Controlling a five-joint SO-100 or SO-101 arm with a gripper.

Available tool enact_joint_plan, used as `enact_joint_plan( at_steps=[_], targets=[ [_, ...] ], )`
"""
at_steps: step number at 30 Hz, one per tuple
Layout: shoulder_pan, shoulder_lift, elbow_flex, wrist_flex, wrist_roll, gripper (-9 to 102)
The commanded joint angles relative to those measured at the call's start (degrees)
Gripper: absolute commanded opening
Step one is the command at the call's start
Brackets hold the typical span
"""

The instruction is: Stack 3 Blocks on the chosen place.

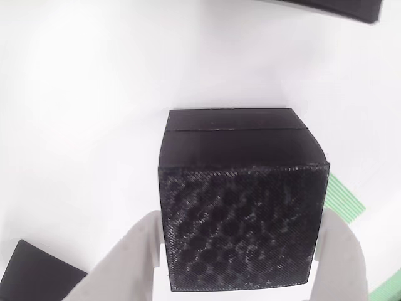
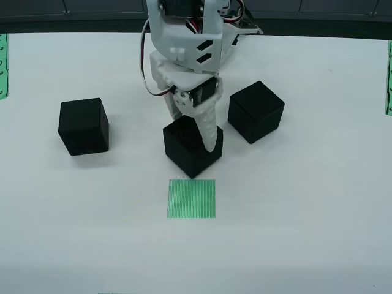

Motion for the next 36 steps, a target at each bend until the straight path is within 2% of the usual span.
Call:
enact_joint_plan(
  at_steps=[1,9,17,27,36],
  targets=[
    [0.5,3.8,-5.2,-0.5,8.2,18],
    [0.9,-2.0,-17.7,6.2,22.5,18],
    [1.7,-9.6,-22.6,6.7,33.2,18],
    [1.8,-16.9,-28.8,7.1,40.6,18],
    [-0.6,-20.5,-31.6,7.3,42.8,18]
  ],
)
